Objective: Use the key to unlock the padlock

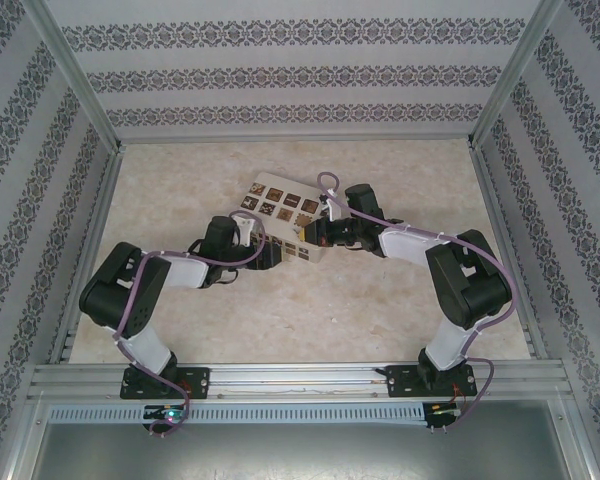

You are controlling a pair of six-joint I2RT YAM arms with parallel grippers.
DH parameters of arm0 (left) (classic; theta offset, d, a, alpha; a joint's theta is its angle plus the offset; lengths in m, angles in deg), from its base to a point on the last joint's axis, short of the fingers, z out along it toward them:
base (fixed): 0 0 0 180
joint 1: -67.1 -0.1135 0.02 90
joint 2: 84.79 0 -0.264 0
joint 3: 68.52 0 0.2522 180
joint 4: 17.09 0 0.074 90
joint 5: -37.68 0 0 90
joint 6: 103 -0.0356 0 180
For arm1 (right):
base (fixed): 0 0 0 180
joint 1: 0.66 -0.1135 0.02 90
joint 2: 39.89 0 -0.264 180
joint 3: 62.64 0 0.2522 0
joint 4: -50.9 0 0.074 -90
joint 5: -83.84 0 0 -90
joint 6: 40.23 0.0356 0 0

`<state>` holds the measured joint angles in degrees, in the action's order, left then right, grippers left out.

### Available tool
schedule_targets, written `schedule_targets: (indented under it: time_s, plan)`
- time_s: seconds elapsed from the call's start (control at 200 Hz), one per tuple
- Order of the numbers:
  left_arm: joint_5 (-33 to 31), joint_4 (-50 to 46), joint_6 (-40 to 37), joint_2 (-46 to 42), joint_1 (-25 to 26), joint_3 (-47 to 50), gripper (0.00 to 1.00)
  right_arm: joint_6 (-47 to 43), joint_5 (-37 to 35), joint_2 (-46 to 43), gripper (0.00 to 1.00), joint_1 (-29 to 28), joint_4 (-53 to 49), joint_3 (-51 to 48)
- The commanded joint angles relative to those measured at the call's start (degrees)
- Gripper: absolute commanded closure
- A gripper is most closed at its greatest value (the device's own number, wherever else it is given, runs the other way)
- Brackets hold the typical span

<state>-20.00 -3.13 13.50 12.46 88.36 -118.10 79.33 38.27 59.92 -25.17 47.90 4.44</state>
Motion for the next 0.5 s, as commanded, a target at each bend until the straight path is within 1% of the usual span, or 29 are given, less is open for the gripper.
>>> schedule_targets:
  time_s: [0.0, 0.32, 0.495]
  plan:
    - [-1.1, 4.9, 0.7, 1.4, 0.8, -1.2, 0.26, -1.8, -2.7, 2.5, 1.0, 0.1, -5.8, -0.2]
    - [-2.2, 8.2, 1.2, 4.2, 1.6, -2.0, 0.32, -2.3, -2.6, 2.7, 1.0, 0.1, -6.7, 0.3]
    - [-2.3, 7.6, 2.3, 5.3, 2.2, -3.3, 0.33, -2.6, -2.6, 3.1, 1.0, 0.2, -7.2, 0.6]
